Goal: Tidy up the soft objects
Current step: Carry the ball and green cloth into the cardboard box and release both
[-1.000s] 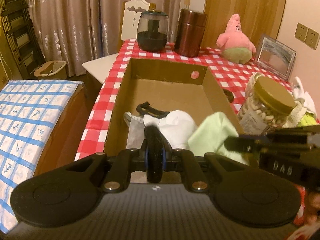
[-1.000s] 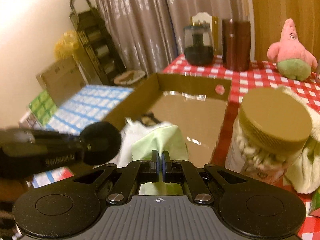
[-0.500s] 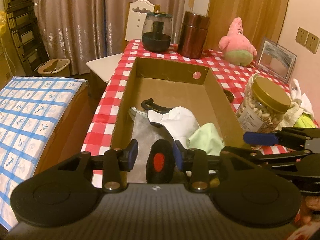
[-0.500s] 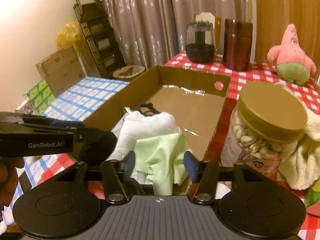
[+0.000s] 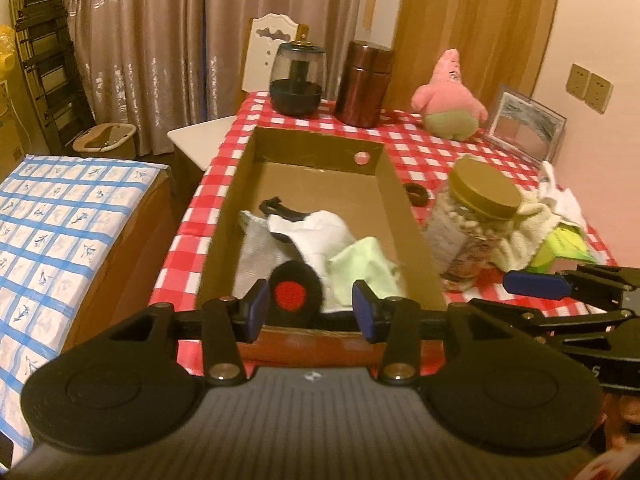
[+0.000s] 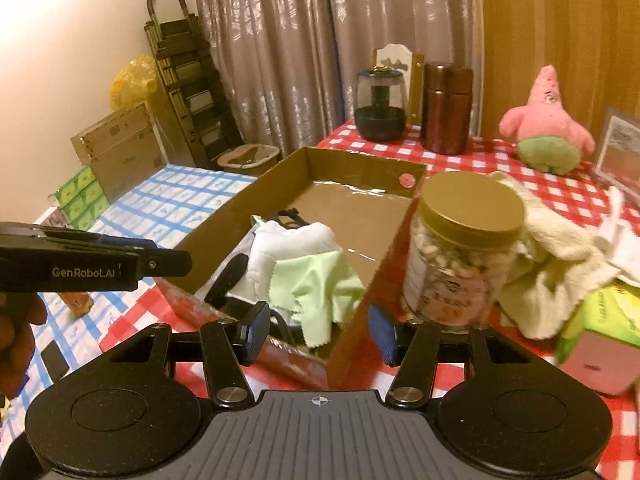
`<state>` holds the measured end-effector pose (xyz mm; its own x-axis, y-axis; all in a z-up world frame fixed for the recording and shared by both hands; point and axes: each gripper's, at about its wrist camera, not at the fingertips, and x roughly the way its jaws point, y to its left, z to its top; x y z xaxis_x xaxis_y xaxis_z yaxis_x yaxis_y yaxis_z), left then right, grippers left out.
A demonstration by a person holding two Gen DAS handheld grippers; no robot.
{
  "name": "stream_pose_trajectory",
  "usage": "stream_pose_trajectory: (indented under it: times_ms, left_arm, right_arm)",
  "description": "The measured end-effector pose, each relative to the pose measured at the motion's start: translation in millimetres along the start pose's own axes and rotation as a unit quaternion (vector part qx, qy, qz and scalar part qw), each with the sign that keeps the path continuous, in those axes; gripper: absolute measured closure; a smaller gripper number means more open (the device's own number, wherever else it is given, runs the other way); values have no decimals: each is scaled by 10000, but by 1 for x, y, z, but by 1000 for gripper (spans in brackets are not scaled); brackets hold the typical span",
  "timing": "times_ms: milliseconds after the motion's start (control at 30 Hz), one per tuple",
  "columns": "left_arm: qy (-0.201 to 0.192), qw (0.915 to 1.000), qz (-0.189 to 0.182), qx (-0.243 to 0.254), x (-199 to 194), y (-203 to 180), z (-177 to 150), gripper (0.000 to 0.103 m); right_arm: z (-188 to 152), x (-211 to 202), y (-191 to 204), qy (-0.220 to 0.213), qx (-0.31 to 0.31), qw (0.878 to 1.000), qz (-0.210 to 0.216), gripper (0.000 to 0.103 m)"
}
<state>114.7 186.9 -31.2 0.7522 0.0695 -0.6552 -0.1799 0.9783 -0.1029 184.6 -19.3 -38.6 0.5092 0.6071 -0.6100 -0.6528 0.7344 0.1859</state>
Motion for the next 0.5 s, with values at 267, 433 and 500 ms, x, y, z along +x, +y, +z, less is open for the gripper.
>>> stream_pose_trajectory:
  times_ms: [267,433,500]
  left_arm:
    - [-62,9998,-168,47,-22,-33,-3,60]
    - [-94,9995,-280,54,-31,-50,-5,58]
    - [-102,9994,-317,76,-33,-57,-5,55]
  right_arm:
    - [-8,-35,-8,-30,-16,9997,-229,48]
    - [-14,-59,-19,-99,61,9991,-416,48]
    - [-17,-67,-25,-117,123,9987,-488,48]
